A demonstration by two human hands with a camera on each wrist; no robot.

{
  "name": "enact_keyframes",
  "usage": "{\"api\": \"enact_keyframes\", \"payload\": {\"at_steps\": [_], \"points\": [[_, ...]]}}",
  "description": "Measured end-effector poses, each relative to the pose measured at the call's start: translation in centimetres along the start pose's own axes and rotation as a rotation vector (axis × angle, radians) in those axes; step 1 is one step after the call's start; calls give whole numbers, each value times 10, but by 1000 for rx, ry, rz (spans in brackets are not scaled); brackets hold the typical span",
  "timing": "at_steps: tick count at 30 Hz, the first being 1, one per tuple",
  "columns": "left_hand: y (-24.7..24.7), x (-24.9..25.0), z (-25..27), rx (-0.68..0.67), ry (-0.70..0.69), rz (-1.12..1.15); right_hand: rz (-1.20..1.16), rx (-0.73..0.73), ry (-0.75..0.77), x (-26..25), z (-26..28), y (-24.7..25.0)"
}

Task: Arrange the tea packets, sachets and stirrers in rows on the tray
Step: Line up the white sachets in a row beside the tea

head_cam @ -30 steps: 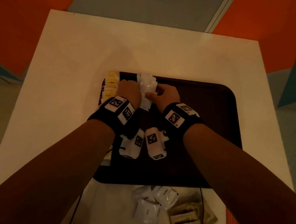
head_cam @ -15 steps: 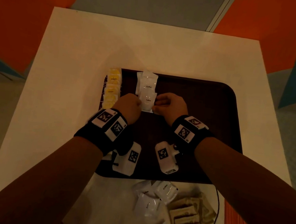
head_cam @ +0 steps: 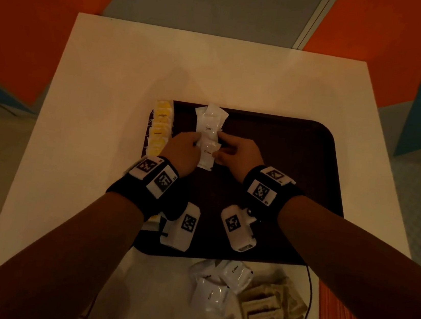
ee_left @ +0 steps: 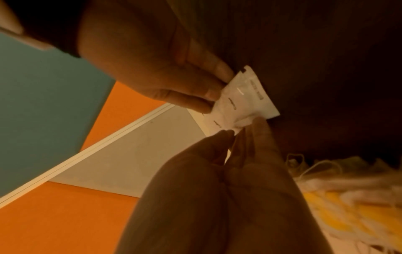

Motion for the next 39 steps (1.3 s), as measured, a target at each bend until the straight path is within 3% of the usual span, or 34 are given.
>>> {"api": "enact_keyframes", "payload": {"at_steps": [7,11,15,27,39], "points": [[-9,-14,10,-41,6,-53,202,-26,36,3,12,-2],[6,1,2,25,-49,39,110,26,22,-1,0,11],[11,7,-11,26,0,166,64,-21,76,-18,-14,7],[-2,-22,-49,46,67,230,209,-94,53,-17,-26,-3],[1,-12,-30,37,84,299,51,-54,-18,-6,-17,-7]]}}
Point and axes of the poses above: each hand's wrist, its own z-axis away from the middle knuckle, its own y-axis out of the back of the hand, x = y × z, the point moved 10 cm from there along -z, towards the middle knuckle, and after that the axes turned 4 degrees about z, right-handed, at the moved point
